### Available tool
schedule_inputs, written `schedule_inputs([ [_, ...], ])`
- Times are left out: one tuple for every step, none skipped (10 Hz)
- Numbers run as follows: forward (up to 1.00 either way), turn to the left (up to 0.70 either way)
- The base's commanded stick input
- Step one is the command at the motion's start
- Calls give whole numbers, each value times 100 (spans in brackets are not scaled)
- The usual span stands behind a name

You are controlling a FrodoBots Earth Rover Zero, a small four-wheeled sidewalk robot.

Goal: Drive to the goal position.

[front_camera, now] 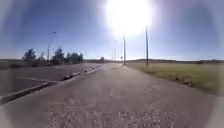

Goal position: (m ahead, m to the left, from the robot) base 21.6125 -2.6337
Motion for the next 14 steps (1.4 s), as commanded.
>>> schedule_inputs([
  [100,0],
  [100,0],
  [100,0],
  [100,0],
  [100,0],
  [100,0],
  [100,0],
  [100,0],
  [100,0],
  [100,0],
  [100,0],
  [100,0],
  [100,0],
  [100,0],
])
